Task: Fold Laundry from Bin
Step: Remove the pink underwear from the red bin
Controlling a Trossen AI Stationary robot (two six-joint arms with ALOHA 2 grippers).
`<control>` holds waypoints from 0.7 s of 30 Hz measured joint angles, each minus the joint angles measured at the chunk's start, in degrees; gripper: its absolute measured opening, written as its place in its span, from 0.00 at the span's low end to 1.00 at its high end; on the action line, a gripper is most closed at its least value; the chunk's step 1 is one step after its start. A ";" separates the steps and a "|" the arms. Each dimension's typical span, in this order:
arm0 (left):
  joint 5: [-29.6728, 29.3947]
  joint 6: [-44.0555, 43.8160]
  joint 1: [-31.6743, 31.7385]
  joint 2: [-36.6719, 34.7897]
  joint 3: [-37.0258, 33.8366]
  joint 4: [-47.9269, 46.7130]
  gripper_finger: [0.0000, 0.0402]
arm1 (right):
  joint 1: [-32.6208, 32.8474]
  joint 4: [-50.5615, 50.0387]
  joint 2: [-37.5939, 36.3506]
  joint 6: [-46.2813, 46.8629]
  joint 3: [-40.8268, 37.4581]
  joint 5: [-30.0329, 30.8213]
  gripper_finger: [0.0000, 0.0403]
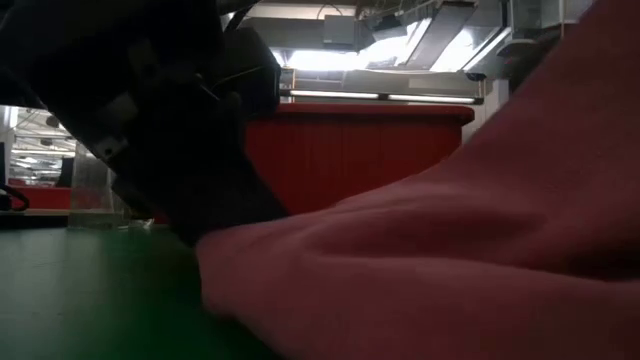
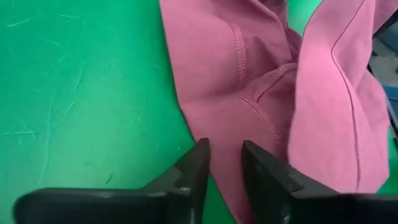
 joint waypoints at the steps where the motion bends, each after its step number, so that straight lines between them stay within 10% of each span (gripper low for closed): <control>1: 0.01 0.48 0.00 0.04 0.00 0.04 0.19 | 0.00 -0.01 -0.01 0.00 0.00 -0.01 0.00; 6: 0.50 0.47 -0.04 0.15 -0.07 0.19 0.02 | 0.00 0.01 0.00 0.00 0.00 -0.03 0.00; 21: 1.93 0.67 -0.20 -4.36 -0.35 -4.55 0.00 | 0.00 -0.12 0.00 -0.02 0.00 -0.06 0.00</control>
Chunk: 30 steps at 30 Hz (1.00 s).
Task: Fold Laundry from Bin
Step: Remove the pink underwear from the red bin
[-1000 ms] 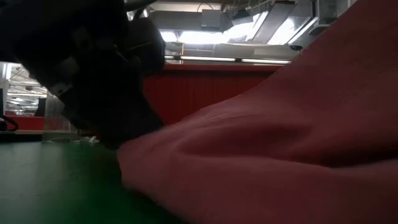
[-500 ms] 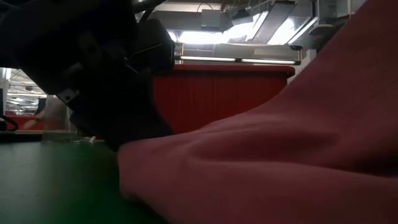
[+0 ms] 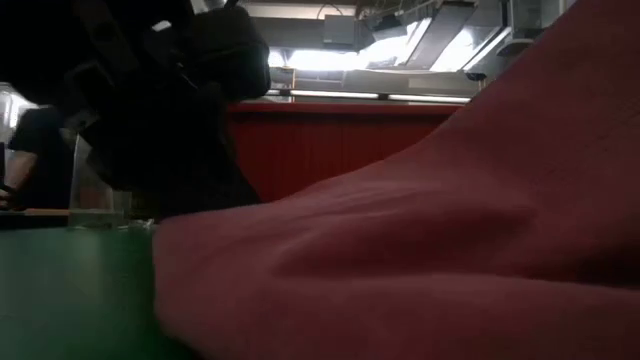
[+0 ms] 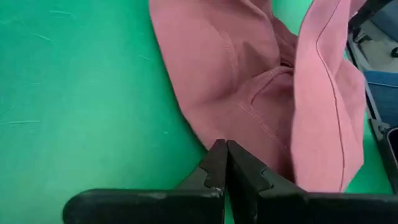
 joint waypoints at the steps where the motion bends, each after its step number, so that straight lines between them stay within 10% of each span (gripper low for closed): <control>1: -0.07 0.00 0.00 -0.37 0.00 -0.92 0.00 | 0.00 -0.01 -0.01 0.00 0.00 0.01 0.00; 16: 0.90 1.07 -0.04 -4.22 0.07 -4.61 0.01 | 0.00 0.02 -0.01 -0.02 0.00 0.01 0.00; 30: -3.02 6.09 -0.48 -2.93 0.17 -0.14 0.45 | 0.00 0.04 -0.01 -0.02 0.02 -0.01 0.00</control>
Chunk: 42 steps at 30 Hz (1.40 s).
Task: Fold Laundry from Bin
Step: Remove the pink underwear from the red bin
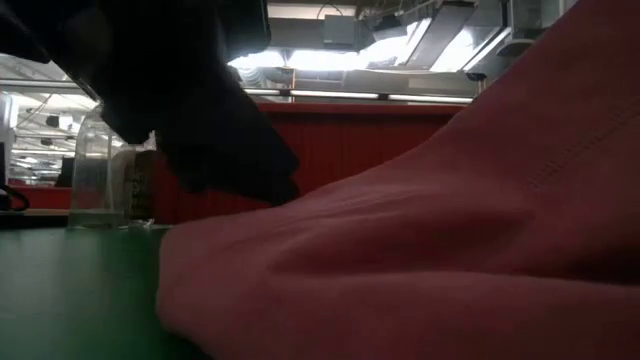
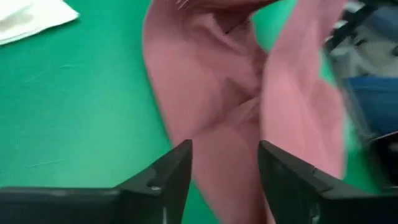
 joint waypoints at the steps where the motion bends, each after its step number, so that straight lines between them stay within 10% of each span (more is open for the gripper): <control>1: -1.25 0.85 0.00 0.13 -0.03 -0.34 0.47 | 0.00 0.02 0.01 0.00 0.00 0.00 0.00; 42: -1.07 12.26 -3.41 7.22 0.07 4.83 0.49 | 0.01 0.46 0.00 0.02 0.02 -0.02 0.00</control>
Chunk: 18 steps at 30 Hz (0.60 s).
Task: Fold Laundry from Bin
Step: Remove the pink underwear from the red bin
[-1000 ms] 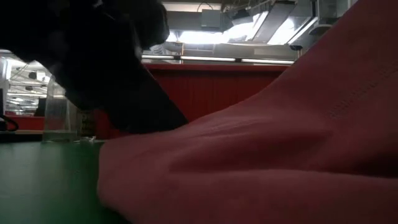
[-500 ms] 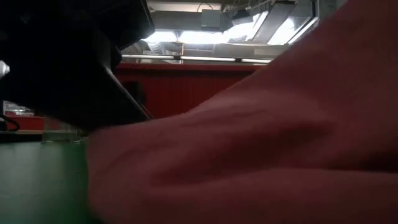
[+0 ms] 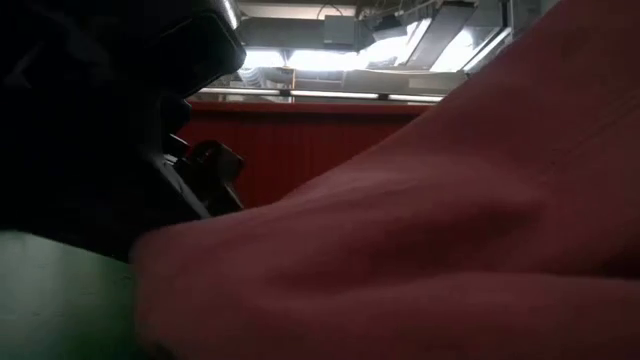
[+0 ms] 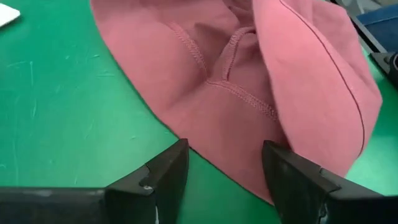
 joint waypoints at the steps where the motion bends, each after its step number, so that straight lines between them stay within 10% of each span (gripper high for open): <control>1: -0.01 0.25 0.01 0.00 0.00 -0.01 0.48 | 0.02 0.00 0.00 0.00 0.00 0.00 0.00; 18: -6.80 -2.15 3.85 0.17 0.00 -1.46 0.23 | 0.01 0.13 0.01 0.00 0.00 0.00 0.00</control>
